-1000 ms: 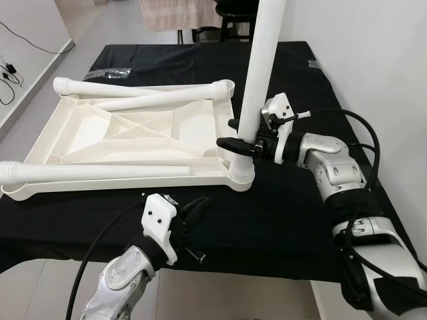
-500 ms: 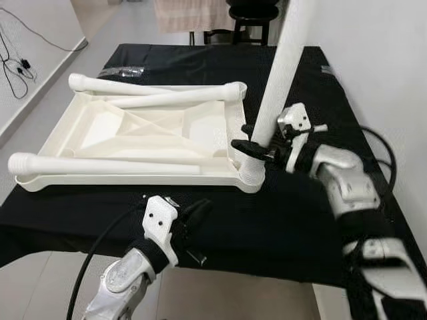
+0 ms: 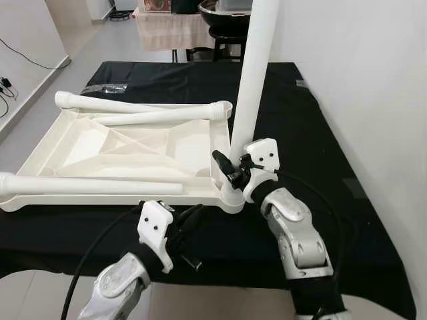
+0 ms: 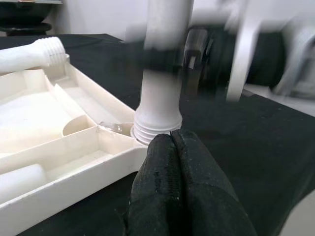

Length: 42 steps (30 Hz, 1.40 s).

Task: Building children table

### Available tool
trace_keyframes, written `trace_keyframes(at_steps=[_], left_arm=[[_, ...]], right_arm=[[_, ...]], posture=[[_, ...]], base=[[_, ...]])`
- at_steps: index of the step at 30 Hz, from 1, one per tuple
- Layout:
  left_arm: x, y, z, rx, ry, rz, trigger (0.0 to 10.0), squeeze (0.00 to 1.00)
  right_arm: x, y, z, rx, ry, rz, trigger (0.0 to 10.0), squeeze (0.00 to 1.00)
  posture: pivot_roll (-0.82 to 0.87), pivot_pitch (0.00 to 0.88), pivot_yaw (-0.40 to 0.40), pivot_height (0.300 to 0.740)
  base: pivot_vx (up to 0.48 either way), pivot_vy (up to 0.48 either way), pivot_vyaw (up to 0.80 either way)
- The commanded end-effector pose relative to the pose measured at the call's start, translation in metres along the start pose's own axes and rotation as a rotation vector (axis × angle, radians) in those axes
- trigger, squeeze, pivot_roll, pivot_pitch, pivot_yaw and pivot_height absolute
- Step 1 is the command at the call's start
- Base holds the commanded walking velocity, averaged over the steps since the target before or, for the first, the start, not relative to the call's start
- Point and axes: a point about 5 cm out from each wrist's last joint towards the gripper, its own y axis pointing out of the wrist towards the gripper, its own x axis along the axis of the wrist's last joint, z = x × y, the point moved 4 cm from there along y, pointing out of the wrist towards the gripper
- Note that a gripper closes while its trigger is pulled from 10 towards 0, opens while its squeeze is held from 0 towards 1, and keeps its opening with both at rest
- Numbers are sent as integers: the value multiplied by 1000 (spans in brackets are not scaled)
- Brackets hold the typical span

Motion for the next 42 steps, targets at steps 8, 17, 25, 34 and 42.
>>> trace_keyframes(at_steps=[8,17,25,34,42], left_arm=[[-6,0,2,0,-2,28,10000,0],[-5,1,0,4,-3,24,10000,0],[-5,1,-1,10,-3,21,10000,0],[-4,1,-2,9,-8,17,10000,0],[-3,0,-1,10,-9,15,10000,0]], right_arm=[[29,5,-15,301,-52,-81,10000,0],[38,2,-40,628,-106,13,10000,0],[47,10,-55,611,-44,19,0,0],[30,2,-67,541,1,16,0,0],[-10,1,-53,311,32,72,0,0]], posture=[[34,118,-7,740],[50,117,-25,740],[53,122,-29,740],[37,130,-31,740],[18,142,-34,740]], base=[[0,0,0],[0,0,0],[0,0,0],[0,0,0],[0,0,0]])
